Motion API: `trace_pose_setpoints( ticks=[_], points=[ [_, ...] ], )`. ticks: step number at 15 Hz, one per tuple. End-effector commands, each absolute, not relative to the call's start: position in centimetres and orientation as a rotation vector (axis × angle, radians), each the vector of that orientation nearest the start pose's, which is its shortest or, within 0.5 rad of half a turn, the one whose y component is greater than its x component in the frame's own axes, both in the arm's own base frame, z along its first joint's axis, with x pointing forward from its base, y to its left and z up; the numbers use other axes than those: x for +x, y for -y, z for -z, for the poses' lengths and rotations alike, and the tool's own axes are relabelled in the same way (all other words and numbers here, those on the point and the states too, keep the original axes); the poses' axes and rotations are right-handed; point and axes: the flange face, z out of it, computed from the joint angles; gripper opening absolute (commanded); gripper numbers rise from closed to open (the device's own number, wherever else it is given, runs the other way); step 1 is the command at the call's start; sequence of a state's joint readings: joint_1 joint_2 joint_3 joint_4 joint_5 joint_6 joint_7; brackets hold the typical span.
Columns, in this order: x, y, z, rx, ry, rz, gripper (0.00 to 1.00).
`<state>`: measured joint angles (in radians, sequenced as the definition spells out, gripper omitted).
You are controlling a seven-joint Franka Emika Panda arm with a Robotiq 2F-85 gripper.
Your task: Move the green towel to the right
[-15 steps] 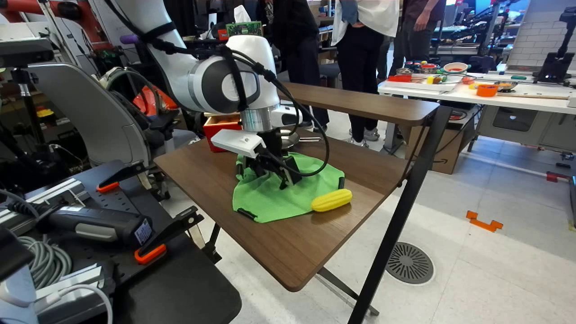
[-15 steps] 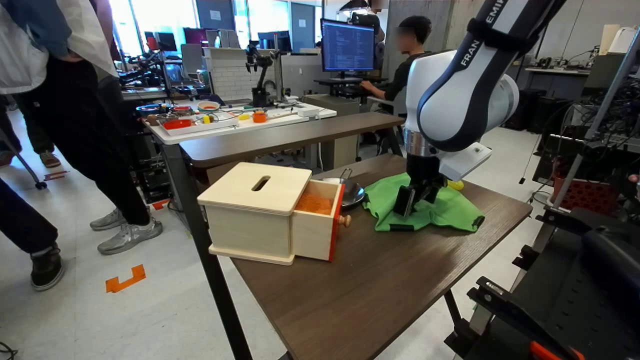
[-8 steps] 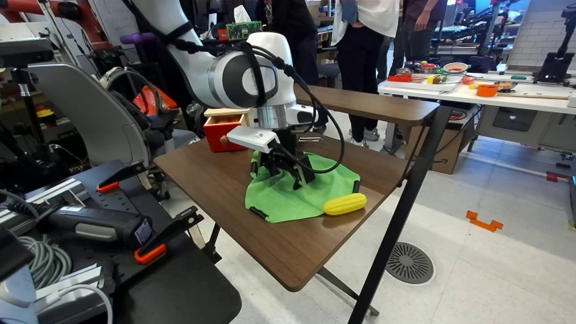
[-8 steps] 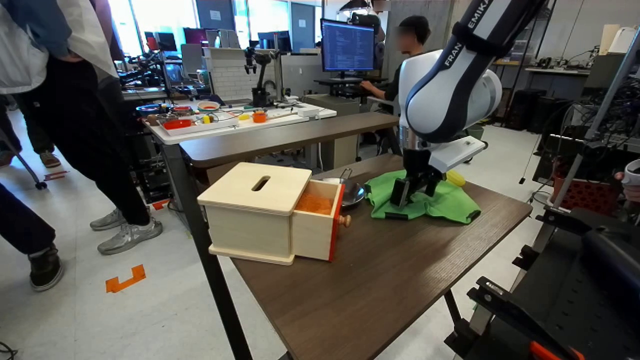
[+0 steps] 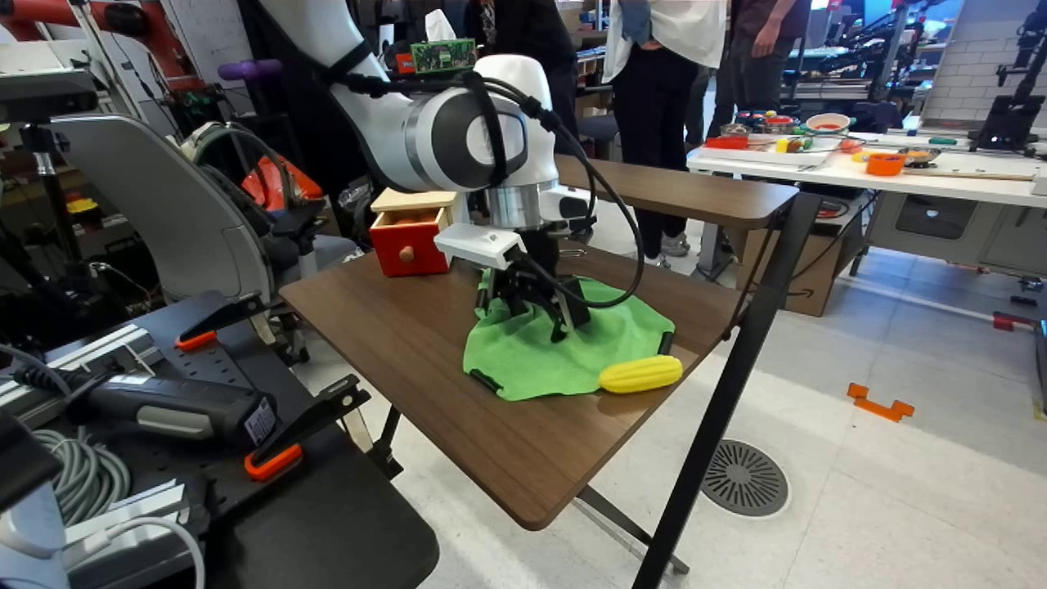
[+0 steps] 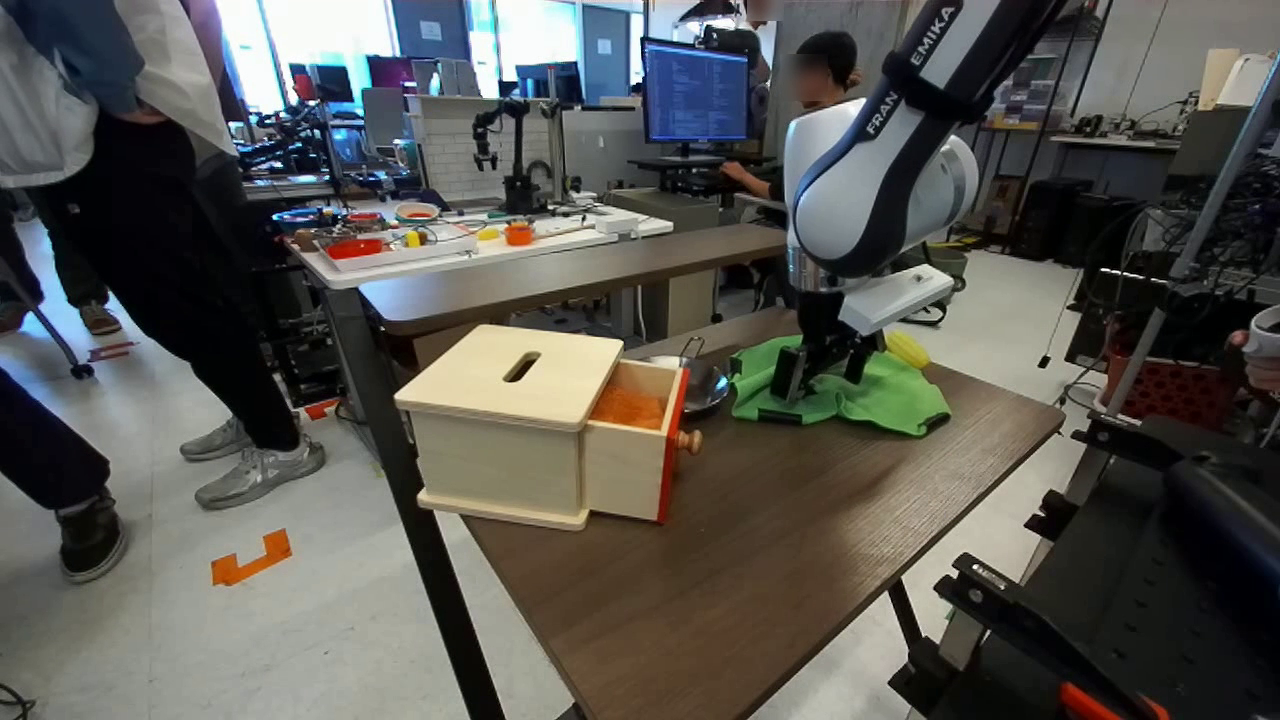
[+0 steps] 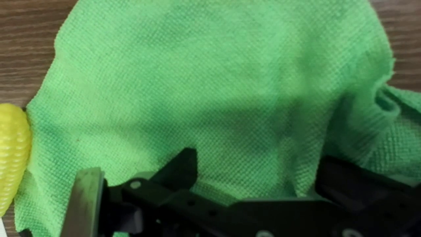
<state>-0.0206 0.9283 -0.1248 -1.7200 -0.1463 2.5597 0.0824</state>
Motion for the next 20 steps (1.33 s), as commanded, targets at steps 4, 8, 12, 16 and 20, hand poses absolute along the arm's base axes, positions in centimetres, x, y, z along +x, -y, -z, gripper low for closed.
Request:
trace_pose_setpoints(
  ticks=[4, 8, 12, 16, 20],
  points=[
    [64.4, 8.7, -4.1, -3.314, -0.148, -0.14, 1.0],
    [63.5, 7.9, -5.4, -3.32, -0.108, -0.118, 1.0],
    [62.1, 7.0, -8.5, -3.334, -0.104, -0.064, 1.0],
    [58.9, 4.9, -14.1, -3.324, -0.11, 0.016, 1.0],
    [59.3, 4.1, -14.5, -3.303, -0.084, -0.005, 1.0]
  ],
)
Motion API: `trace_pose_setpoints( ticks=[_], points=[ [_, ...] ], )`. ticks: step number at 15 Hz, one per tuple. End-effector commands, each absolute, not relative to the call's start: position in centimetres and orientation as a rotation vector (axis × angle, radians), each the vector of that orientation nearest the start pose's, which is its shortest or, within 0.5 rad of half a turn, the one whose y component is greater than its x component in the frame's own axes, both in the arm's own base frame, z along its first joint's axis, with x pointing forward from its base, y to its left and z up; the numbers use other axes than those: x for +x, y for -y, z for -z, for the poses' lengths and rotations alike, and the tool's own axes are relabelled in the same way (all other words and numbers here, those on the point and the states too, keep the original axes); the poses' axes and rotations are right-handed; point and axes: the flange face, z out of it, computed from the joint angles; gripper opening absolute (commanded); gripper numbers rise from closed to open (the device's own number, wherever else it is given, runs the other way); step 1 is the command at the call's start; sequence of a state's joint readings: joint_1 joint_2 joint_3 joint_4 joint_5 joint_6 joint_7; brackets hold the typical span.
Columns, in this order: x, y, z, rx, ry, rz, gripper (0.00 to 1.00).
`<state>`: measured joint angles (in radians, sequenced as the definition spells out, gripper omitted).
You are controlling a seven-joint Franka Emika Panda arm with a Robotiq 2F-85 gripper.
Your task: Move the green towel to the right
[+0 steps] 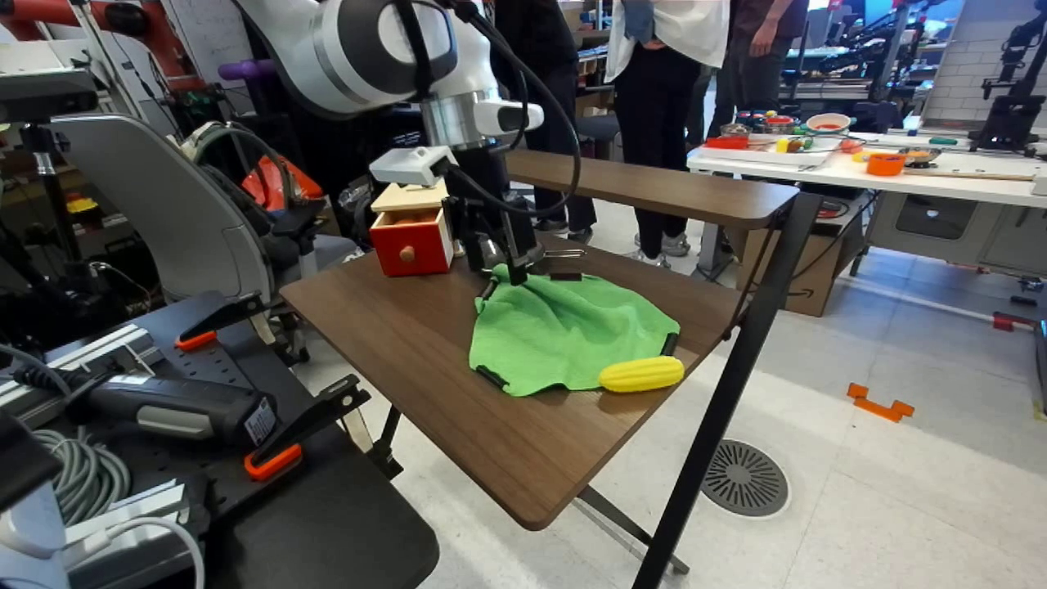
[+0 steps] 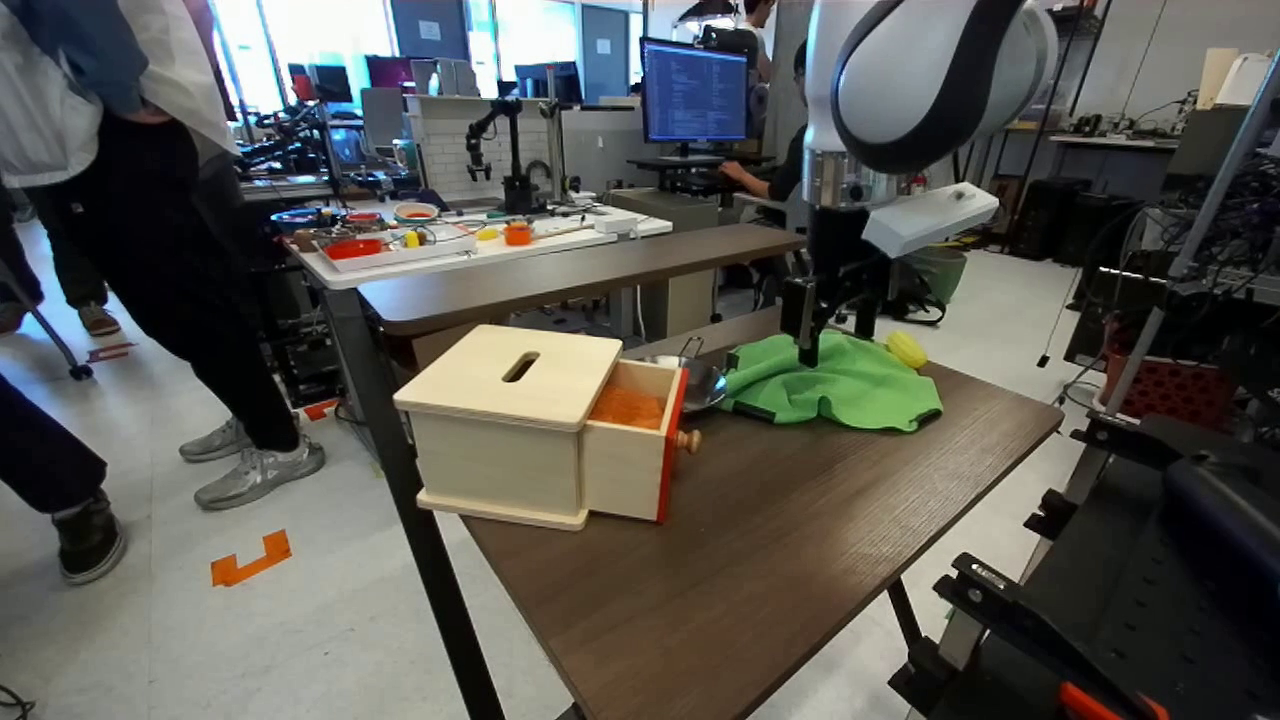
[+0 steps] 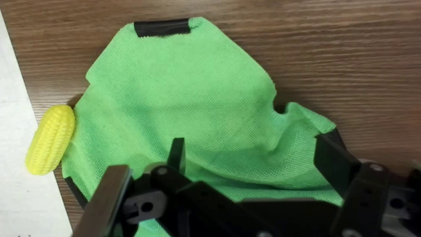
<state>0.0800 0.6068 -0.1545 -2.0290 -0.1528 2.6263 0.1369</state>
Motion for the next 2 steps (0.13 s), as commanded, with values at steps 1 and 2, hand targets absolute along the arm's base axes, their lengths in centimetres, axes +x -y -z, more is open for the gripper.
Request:
trace_pose_setpoints(
  ticks=[1, 2],
  points=[
    [59.31, 4.05, -14.82, -3.302, -0.084, -0.001, 1.0],
    [59.45, 4.2, -14.58, -3.303, -0.086, -0.002, 1.0]
  ],
)
